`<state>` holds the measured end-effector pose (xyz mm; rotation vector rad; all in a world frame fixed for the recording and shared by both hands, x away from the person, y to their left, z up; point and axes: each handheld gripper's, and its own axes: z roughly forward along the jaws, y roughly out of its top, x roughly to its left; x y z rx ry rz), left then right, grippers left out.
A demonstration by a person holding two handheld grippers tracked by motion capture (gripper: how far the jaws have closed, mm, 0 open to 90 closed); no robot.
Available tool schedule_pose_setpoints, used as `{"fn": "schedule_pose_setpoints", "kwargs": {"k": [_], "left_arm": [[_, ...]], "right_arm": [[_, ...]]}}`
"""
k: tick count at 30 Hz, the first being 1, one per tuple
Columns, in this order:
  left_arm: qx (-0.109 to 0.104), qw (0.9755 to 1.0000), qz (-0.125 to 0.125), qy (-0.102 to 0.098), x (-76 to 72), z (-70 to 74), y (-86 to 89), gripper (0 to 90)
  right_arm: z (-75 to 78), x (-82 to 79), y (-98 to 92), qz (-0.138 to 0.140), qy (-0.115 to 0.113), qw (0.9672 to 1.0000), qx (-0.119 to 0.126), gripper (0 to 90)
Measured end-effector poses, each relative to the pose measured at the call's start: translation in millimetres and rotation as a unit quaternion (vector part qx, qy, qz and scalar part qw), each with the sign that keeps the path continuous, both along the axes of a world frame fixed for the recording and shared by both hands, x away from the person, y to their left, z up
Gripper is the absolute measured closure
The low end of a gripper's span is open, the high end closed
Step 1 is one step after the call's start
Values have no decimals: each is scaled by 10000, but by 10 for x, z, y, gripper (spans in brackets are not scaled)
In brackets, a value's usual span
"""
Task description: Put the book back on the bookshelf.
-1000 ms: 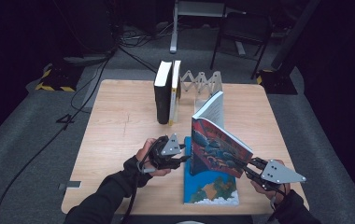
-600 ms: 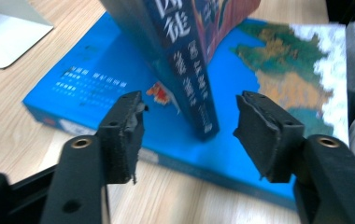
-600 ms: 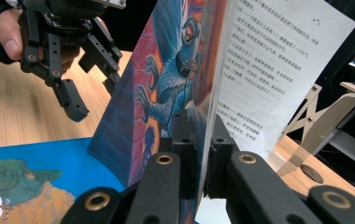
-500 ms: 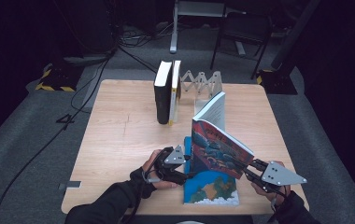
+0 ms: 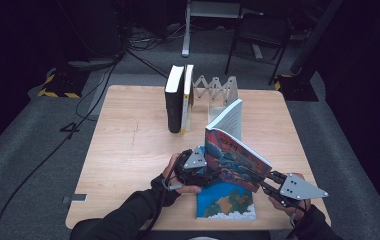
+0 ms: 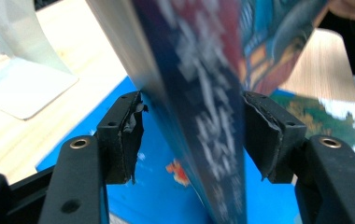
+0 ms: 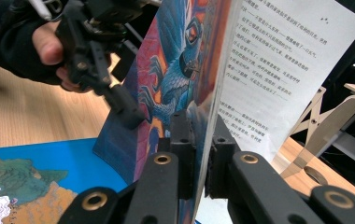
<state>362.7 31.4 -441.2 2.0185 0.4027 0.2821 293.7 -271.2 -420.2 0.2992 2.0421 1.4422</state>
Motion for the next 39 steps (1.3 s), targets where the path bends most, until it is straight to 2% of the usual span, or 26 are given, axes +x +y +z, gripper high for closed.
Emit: {"fn": "schedule_pose_setpoints", "kwargs": {"k": [5,9,12,16,21,23,24,25,26,30,31,34,36,39], "left_arm": [[-232,9997,-60,-98,78,128,19,413],[-211,9996,-149,-141,105,163,20,433],[-203,9995,-191,-168,97,174,37,498],[-173,9991,-276,-266,68,188,54,604],[-149,9987,-371,-319,26,190,56,657],[-151,9984,-448,-319,13,190,67,666],[-134,9979,-526,-364,-5,189,78,681],[-134,9979,-526,-364,-5,189,78,686],[-87,9973,-609,-403,-32,192,80,692],[-56,9967,-688,-436,-81,193,63,702],[-53,9964,-722,-431,-104,192,57,711],[-70,9965,-734,-403,-137,188,50,719],[-77,9965,-739,-384,-144,186,48,723],[-154,9963,-787,-311,-172,176,33,723]], "right_arm": [[-6,7,4,-36,-33,10000,-13,840],[-11,16,11,-60,-20,10000,17,833],[-18,26,20,-107,-54,9999,-20,816],[-50,52,16,-373,-120,9992,-42,771],[-67,94,-15,-564,-58,9984,-7,715],[-74,106,-19,-716,-58,9974,-7,664],[-84,118,-20,-971,-60,9953,-22,607],[-84,118,-20,-971,-60,9953,-22,607],[-95,149,-66,-1123,-26,9936,86,551],[-100,193,-133,-1326,49,9909,205,507],[-106,225,-174,-1444,135,9890,278,482],[-119,255,-184,-1420,272,9891,282,460],[-123,260,-177,-1401,281,9894,246,456],[-138,280,-146,-1235,397,9914,146,419]]}}
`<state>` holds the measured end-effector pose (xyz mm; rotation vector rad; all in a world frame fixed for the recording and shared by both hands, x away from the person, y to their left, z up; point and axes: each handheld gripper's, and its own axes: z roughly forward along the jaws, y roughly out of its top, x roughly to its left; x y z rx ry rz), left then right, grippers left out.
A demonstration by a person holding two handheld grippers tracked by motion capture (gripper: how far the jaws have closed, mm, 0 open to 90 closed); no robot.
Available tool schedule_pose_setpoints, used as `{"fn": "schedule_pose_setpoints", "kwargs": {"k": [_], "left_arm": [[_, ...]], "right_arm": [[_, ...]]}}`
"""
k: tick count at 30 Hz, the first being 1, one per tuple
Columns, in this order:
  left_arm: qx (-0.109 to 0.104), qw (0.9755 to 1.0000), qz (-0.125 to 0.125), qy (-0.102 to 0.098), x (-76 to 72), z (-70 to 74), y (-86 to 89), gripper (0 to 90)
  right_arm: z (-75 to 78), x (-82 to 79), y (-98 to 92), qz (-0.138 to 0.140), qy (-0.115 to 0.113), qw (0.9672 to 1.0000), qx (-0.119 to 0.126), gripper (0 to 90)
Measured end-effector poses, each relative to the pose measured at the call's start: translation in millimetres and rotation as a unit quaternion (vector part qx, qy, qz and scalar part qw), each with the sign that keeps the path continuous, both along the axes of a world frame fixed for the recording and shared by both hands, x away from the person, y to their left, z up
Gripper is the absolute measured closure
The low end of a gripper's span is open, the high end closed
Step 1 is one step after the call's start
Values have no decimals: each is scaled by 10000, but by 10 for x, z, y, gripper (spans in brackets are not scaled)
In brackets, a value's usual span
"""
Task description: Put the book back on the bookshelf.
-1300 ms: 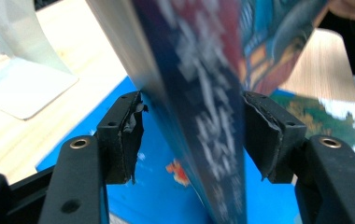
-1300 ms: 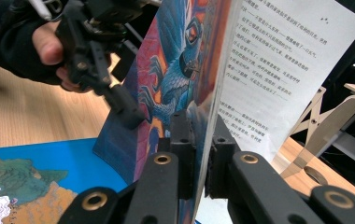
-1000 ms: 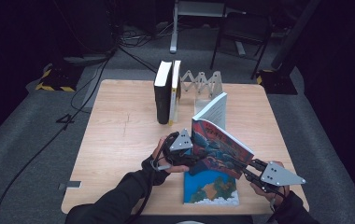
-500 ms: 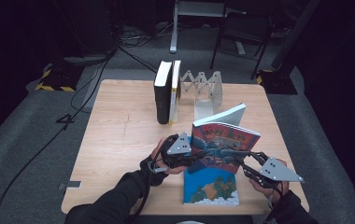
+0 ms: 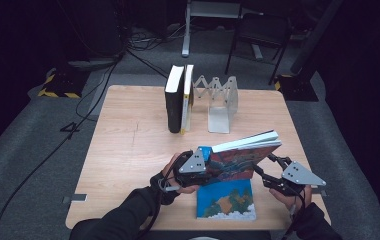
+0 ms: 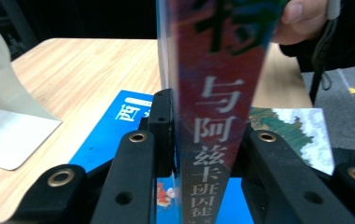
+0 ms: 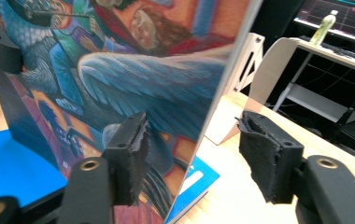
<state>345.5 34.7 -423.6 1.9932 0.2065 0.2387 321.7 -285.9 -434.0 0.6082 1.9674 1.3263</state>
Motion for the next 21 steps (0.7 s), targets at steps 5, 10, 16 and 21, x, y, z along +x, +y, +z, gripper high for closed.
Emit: {"fn": "schedule_pose_setpoints", "kwargs": {"k": [5,10,16,21], "left_arm": [[-57,10000,26,28,-13,-6,-33,707],[-342,9994,94,7,-25,27,-83,682],[-487,9987,133,-92,-45,103,-167,663],[-677,9975,199,-64,-23,161,-198,663]], "right_arm": [[4,29,23,87,94,9999,6,455],[11,19,82,91,73,9999,-40,480],[25,10,66,82,146,9999,13,504],[34,14,90,25,153,9999,-17,501]]}}
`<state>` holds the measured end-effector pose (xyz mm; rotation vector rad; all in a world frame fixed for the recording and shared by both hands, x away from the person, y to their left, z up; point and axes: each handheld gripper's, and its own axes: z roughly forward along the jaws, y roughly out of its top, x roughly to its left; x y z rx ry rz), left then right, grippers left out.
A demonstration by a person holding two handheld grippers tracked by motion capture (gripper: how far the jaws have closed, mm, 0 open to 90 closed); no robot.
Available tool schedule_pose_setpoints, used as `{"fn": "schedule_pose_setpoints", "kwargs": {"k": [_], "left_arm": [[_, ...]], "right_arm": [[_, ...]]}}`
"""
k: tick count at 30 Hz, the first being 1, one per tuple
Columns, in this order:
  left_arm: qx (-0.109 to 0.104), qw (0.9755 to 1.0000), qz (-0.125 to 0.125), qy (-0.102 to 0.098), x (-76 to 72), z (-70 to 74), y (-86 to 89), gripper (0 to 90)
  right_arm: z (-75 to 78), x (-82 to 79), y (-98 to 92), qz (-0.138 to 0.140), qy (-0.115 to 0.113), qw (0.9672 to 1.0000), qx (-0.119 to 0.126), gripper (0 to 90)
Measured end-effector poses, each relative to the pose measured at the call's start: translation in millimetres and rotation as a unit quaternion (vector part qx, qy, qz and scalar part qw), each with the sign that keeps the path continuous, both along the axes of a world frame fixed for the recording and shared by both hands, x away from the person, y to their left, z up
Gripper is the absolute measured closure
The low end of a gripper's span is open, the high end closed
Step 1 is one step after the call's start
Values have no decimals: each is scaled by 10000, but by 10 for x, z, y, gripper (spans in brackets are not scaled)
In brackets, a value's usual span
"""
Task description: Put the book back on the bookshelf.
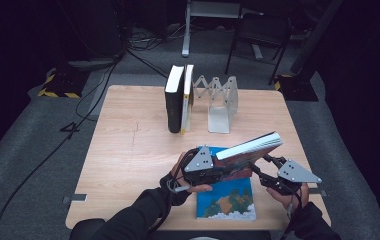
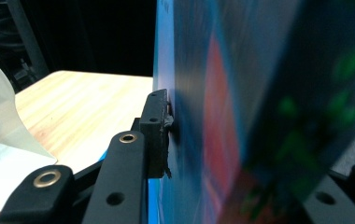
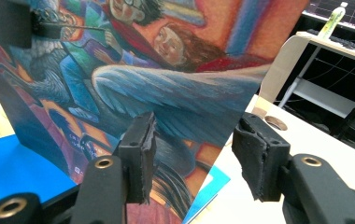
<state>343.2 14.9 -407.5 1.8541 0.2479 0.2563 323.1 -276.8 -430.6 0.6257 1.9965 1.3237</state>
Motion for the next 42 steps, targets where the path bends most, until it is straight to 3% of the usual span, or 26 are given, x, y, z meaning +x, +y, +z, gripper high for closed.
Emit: {"fn": "schedule_pose_setpoints", "kwargs": {"k": [9,12,18,24,27,33,36,42], "left_arm": [[-171,9998,88,10,46,20,-47,664],[-155,9997,193,-36,67,24,-25,715],[-227,9986,461,122,144,25,9,732],[-239,9967,713,311,288,39,35,731],[-152,9966,761,265,348,72,32,730],[-112,9954,947,111,460,144,19,734],[-61,9937,1120,25,507,162,40,735],[-82,9908,1346,-59,577,206,135,735]], "right_arm": [[-4,25,36,-27,32,10000,46,459],[2,34,81,-99,42,9999,-6,431],[0,34,31,-119,34,9999,-55,426],[-36,97,-136,-356,242,9990,104,420],[-78,145,-194,-457,406,9981,97,416],[-137,232,-326,-871,670,9934,334,426],[-157,242,-376,-983,732,9911,522,443],[-169,247,-380,-1039,718,9908,484,442]]}}
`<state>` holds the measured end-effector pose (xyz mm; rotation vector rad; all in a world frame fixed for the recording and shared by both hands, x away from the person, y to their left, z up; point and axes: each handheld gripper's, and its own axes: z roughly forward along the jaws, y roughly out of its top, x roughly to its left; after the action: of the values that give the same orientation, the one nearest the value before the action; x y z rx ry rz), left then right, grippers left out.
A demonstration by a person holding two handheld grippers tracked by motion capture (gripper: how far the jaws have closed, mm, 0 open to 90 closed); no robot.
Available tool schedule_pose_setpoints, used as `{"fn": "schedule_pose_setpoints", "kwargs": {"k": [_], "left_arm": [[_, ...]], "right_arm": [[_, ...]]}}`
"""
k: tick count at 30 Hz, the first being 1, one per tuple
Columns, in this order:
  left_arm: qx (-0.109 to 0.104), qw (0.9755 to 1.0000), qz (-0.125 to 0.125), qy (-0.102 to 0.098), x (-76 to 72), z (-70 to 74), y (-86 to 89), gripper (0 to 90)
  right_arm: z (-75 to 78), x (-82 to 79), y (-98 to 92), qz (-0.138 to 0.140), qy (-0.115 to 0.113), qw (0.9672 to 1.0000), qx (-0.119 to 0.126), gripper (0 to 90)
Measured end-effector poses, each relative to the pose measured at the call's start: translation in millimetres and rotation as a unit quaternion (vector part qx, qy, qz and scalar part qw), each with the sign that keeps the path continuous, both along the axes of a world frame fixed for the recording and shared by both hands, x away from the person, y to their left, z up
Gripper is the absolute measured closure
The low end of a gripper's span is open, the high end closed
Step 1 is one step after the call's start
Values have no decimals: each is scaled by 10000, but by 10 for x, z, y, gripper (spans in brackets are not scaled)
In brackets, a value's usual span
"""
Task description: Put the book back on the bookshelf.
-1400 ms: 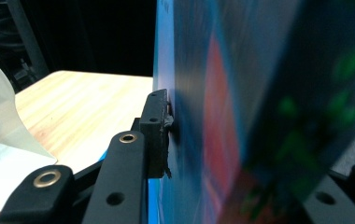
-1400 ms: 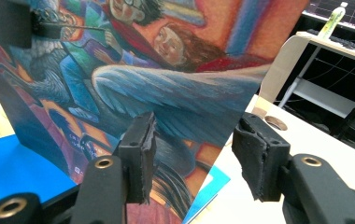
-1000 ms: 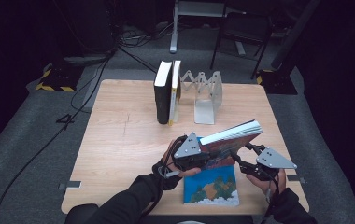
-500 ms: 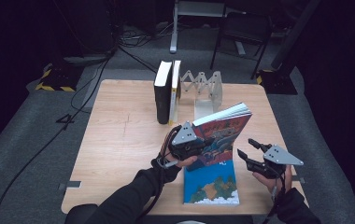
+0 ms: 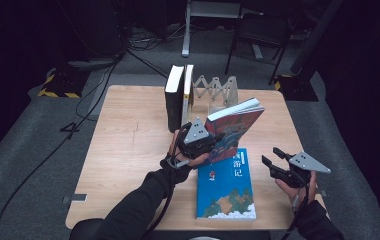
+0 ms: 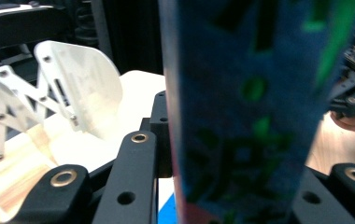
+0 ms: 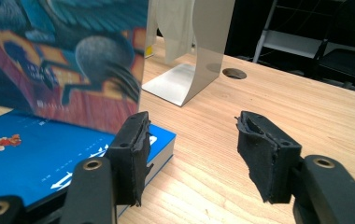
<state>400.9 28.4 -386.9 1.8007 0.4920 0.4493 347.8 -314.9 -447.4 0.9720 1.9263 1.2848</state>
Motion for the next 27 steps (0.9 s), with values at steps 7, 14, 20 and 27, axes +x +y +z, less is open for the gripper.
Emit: {"fn": "schedule_pose_setpoints", "kwargs": {"k": [7,14,20,27], "left_arm": [[13,9987,490,-124,98,40,179,735],[10,9958,893,-180,188,-3,385,736],[-103,9950,976,-165,266,-104,558,736],[-39,9954,957,-96,292,-235,678,734]], "right_arm": [[-31,20,-9,-41,104,9999,-30,438],[-56,42,-19,-87,165,9998,-48,434],[-63,42,-8,-78,169,9998,-76,435],[-81,56,25,105,249,9995,-150,430]]}}
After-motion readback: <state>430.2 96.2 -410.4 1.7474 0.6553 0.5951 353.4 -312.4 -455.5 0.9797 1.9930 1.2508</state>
